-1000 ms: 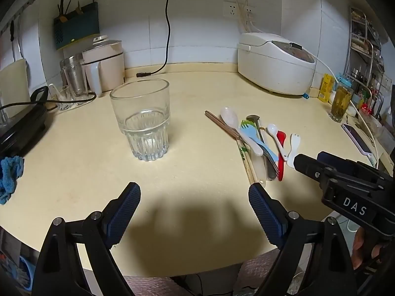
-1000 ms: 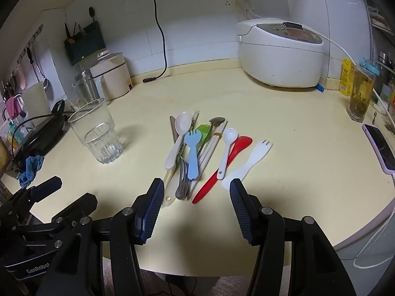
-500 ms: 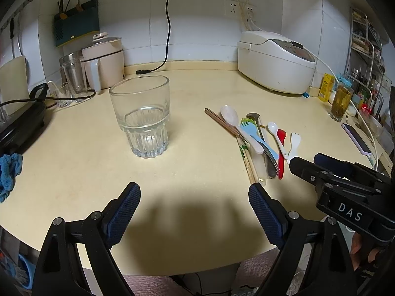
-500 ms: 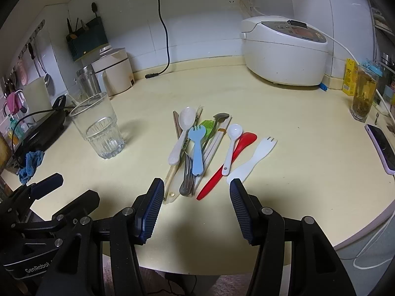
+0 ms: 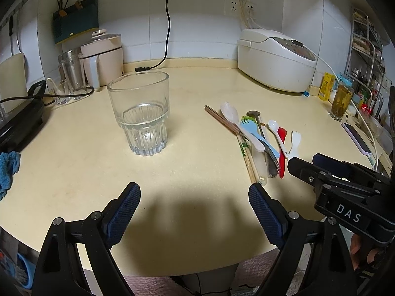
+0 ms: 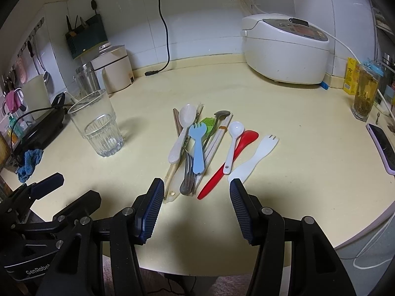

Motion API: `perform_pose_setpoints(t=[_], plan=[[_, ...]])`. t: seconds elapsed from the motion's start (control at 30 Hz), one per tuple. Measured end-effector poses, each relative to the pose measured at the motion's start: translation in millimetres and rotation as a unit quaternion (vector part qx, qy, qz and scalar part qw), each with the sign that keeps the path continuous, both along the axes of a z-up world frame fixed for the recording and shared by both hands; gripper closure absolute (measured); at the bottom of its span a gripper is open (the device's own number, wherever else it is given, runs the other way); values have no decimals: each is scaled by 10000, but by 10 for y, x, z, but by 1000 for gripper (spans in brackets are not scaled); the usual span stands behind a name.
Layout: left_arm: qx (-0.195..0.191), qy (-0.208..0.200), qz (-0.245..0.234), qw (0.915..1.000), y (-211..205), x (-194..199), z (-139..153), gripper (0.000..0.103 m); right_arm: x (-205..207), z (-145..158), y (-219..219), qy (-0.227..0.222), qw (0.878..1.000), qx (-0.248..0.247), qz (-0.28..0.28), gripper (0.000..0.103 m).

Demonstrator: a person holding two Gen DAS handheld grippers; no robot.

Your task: Organize utensils

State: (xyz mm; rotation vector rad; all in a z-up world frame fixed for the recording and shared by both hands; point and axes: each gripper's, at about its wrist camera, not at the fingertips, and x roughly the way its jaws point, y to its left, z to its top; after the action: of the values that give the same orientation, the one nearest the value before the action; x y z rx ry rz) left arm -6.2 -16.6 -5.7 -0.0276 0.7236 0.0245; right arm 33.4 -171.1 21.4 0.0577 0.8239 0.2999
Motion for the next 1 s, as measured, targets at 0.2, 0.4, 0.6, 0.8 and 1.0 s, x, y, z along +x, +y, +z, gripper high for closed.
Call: perform_pose_setpoints(t=[0.2,0.4,0.6,0.8,1.0], plan=[[-55,44,6,10000,25,12,-34,11,23,-35,8,52,10000,-5,-5,47],[-91,85,7,9999,41,26,-62,11,29,-65,9,79,10000,-14,1,47],[-94,112,3,9999,49,37,-84,11,34,-87,12,111,9999,-19,-10,47],[-126,120,12,9998,58,37,-93,11,39,-105,8,137,9999,-30,-29,47],[-138,123,14,9998,67,31,-96,11,38,-107,6,138,9999,-29,-27,47]])
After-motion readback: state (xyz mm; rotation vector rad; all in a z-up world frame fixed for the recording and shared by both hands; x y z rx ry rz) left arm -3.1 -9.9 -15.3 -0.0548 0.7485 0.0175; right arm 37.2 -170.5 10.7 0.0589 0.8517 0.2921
